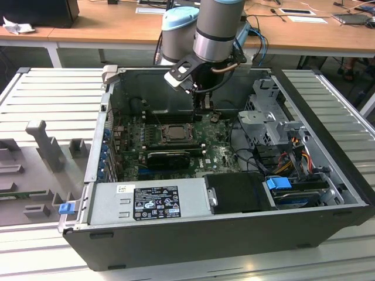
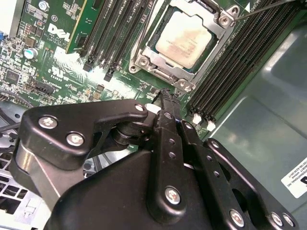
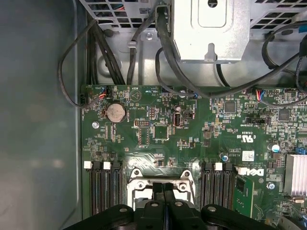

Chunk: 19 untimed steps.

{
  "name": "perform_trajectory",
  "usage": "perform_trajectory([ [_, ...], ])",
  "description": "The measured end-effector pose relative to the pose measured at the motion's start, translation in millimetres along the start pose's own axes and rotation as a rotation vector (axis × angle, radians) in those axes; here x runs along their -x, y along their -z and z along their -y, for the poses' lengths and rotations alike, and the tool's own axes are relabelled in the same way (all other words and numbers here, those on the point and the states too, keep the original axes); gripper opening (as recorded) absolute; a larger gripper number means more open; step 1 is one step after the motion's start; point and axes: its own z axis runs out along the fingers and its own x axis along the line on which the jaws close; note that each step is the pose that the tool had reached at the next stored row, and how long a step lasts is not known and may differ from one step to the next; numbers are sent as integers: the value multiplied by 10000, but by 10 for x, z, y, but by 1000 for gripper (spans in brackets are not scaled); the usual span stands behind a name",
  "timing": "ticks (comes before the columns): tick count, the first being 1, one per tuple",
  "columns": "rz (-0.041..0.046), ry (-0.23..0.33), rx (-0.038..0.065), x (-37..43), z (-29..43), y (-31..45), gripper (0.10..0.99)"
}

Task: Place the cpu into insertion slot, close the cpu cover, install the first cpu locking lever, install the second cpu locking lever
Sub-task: 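Close the cpu cover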

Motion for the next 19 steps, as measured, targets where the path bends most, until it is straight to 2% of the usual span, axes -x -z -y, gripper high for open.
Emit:
perform_trajectory([
  [9, 0, 0, 0, 0, 20, -1, 106],
  [13, 1, 1, 49, 2, 109, -22, 106],
  [19, -1, 7, 116, 28, 173, -67, 106],
])
